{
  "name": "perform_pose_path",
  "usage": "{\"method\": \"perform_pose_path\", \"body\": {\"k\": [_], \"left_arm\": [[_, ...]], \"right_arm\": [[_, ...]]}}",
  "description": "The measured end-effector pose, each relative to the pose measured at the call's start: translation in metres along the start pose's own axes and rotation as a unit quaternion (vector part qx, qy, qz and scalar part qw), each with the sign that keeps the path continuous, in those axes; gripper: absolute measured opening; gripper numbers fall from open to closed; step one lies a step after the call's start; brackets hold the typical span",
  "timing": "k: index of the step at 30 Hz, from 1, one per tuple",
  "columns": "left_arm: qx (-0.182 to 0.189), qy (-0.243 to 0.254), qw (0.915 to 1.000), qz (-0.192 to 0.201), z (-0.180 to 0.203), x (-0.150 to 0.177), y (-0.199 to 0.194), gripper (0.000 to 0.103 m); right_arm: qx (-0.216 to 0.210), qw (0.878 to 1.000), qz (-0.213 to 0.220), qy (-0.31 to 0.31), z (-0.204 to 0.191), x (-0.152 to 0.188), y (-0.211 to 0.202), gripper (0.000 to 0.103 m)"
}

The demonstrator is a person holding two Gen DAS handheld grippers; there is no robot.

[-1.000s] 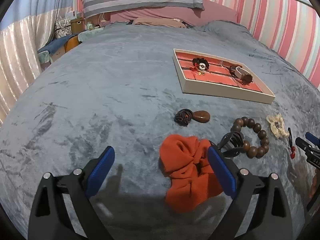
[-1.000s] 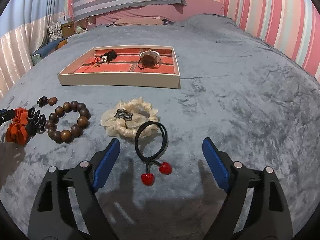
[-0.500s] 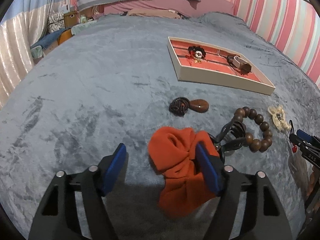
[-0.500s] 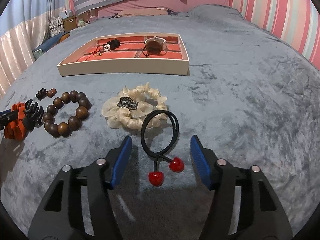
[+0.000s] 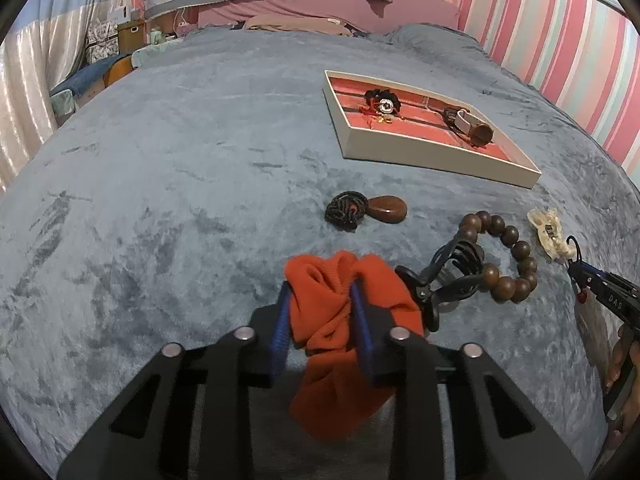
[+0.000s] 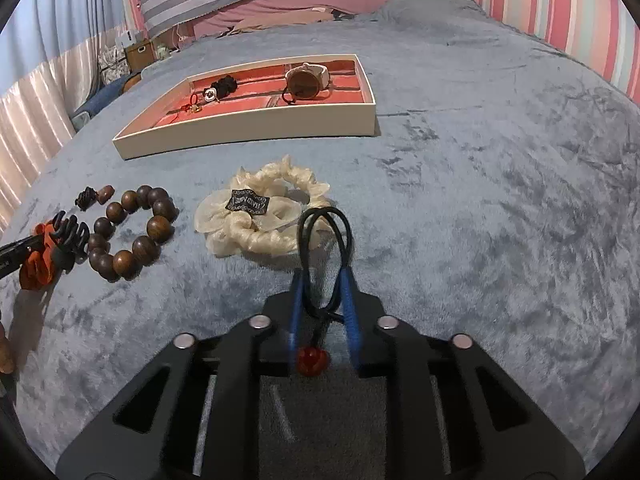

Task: Organize jewelry
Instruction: 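Grasp the orange scrunchie with left tool while right tool grasps the black hair tie, then carry both items into the tray and open both tools to release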

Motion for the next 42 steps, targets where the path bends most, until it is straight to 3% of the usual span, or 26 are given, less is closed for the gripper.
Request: {"method": "perform_pose_path", "body": {"k": [7, 17, 27, 33, 42], "left_arm": [[-0.002, -0.001, 1.0000, 0.009, 0.000, -0.002, -0.005, 0.020], [-0.008, -0.001, 0.9998, 0.019, -0.003, -0.009, -0.013, 0.015], [-0.023, -0.007, 0.9989, 0.041, -0.007, -0.038, -0.020, 0.015], [-0.020, 0.000, 0.9979, 0.062, 0.007, -0.079, -0.022, 0.014], [0.001, 0.039, 0.9950, 0.092, 0.066, -0.170, -0.007, 0.014]], "right_arm": [[-0.004, 1.000, 0.018, 0.005, 0.003, -0.005, -0.010, 0.004], [-0.012, 0.999, 0.035, 0.017, 0.012, -0.018, -0.022, 0.004], [-0.014, 0.998, 0.056, 0.007, 0.013, -0.053, -0.025, 0.004], [-0.015, 0.997, 0.078, -0.009, 0.005, -0.095, -0.027, 0.004], [-0.016, 0.996, 0.081, -0.027, -0.006, -0.167, 0.004, 0.004]]}}
Point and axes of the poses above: each gripper's, at about its wrist camera, not at the fingertips, and y roughly the way its jaws point, z to its right, x to its underside, the point moved 9 cm from there along y, roughly the way its jaws point, and after that the axes turned 4 degrees about -x, right-handed, at the moved point
